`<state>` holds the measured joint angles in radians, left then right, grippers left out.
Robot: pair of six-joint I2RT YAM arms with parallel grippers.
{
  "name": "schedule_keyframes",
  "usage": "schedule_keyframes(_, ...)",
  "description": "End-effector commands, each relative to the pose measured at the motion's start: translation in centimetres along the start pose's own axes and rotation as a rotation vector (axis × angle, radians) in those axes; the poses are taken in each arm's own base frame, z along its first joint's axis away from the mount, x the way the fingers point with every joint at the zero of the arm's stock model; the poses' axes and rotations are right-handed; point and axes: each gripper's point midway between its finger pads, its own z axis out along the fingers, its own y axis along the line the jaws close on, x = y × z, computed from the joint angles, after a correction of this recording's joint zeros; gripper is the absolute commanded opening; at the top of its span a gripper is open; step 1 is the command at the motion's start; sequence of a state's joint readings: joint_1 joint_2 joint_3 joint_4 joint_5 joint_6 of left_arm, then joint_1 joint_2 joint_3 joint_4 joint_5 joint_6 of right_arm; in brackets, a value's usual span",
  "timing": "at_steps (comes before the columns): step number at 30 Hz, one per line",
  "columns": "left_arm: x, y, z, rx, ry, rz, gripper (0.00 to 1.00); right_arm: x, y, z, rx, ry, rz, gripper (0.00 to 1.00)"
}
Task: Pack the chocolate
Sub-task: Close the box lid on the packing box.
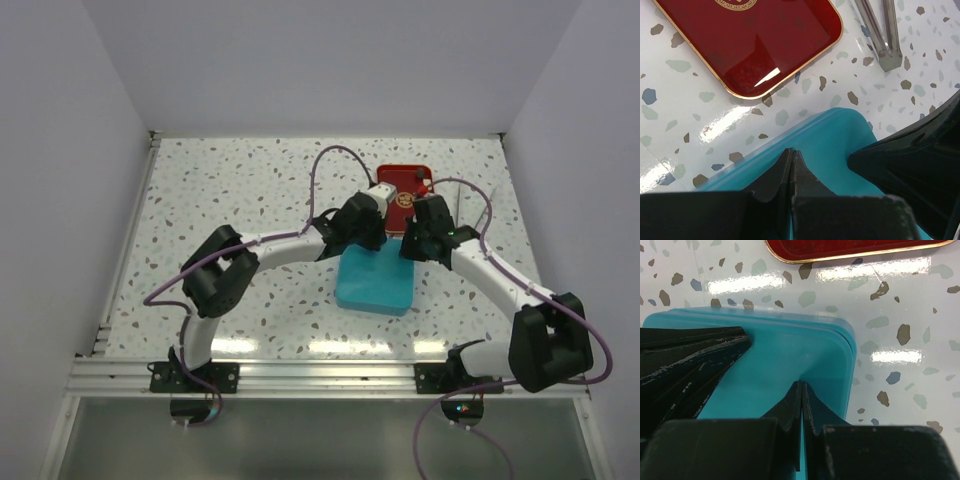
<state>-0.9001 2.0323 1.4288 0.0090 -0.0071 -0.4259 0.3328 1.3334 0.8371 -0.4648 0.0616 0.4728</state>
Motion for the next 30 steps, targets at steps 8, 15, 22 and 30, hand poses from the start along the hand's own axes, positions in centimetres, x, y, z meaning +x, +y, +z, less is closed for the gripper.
schedule_keyframes(8, 11.9, 3.9, 0.4, -0.113, 0.335, 0.039, 0.00, 12.8, -4.8, -2.0, 0.240, 0.423, -0.039, 0.00)
schedule_keyframes(15, 12.1, 3.9, 0.1, -0.107, 0.333, 0.044, 0.00, 14.3, -4.5, -4.2, 0.290, 0.407, -0.043, 0.00)
schedule_keyframes(22, 12.1, 3.4, -0.1, -0.080, 0.332, 0.048, 0.00, 15.9, -7.0, -6.1, 0.402, 0.415, -0.012, 0.00)
schedule_keyframes(30, 12.0, 3.2, 0.1, -0.065, 0.325, 0.060, 0.00, 15.1, -7.0, -6.4, 0.418, 0.371, 0.024, 0.00)
